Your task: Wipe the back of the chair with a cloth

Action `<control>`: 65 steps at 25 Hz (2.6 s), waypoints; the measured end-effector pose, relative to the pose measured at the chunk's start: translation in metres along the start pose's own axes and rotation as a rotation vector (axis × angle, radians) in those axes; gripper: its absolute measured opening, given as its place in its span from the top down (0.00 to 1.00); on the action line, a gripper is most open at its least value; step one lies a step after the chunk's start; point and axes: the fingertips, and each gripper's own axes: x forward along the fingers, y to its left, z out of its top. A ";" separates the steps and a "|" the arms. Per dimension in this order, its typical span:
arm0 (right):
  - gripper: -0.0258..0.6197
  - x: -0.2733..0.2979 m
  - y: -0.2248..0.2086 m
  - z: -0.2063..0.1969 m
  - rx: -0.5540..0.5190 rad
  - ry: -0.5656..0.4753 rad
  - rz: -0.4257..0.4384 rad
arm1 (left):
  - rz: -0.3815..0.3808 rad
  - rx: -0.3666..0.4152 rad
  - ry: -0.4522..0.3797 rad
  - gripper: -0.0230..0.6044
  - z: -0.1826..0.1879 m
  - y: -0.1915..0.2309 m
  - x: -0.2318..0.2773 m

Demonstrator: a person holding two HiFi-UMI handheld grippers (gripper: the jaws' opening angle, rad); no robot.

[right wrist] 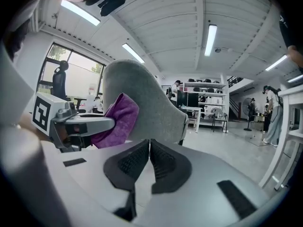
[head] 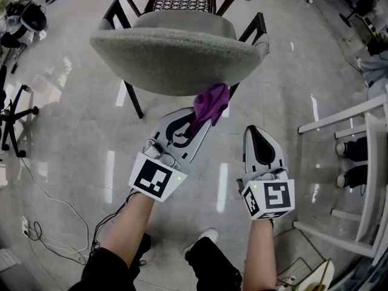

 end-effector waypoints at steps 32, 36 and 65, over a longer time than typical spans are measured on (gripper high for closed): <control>0.92 -0.061 0.064 0.316 0.083 0.005 0.055 | 0.291 -0.025 -0.031 0.84 0.344 0.090 -0.150; 0.92 -0.078 0.061 0.355 0.087 0.001 0.046 | 0.316 -0.032 -0.033 0.84 0.390 0.089 -0.165; 0.92 -0.169 0.053 0.538 0.056 -0.148 0.025 | 0.454 0.056 -0.110 0.84 0.585 0.074 -0.244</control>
